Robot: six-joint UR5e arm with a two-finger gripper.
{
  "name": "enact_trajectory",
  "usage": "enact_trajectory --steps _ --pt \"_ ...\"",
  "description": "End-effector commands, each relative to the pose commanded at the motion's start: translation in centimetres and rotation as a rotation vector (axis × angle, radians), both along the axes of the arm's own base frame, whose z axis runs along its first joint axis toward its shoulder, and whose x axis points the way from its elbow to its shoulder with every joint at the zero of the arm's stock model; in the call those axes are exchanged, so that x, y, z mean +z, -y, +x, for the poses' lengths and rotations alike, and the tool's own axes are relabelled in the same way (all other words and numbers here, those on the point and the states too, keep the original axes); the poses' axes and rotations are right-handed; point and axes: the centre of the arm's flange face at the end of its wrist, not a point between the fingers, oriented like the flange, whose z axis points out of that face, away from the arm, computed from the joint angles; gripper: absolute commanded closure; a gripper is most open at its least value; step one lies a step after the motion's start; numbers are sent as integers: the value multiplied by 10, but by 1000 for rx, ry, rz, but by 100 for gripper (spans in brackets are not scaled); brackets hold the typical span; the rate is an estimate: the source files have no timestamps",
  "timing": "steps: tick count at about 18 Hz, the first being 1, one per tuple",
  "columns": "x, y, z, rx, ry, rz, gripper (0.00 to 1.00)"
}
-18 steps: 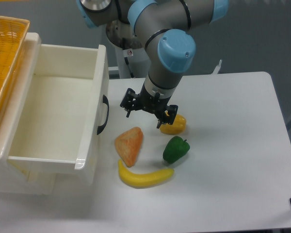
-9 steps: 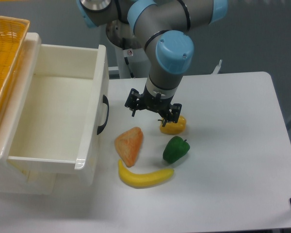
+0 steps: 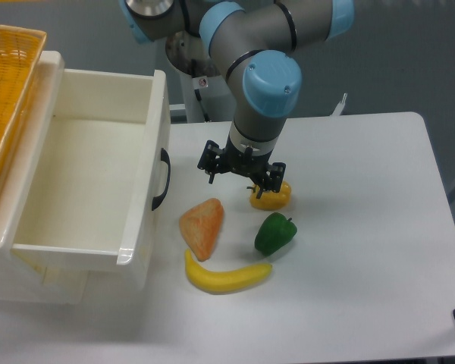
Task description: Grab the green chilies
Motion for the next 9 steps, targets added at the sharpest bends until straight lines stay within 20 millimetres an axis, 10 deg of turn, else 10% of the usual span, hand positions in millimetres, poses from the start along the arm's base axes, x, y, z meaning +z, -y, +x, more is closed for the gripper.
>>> enact_trajectory --steps 9 --pt "-4 -8 -5 36 -30 15 0"
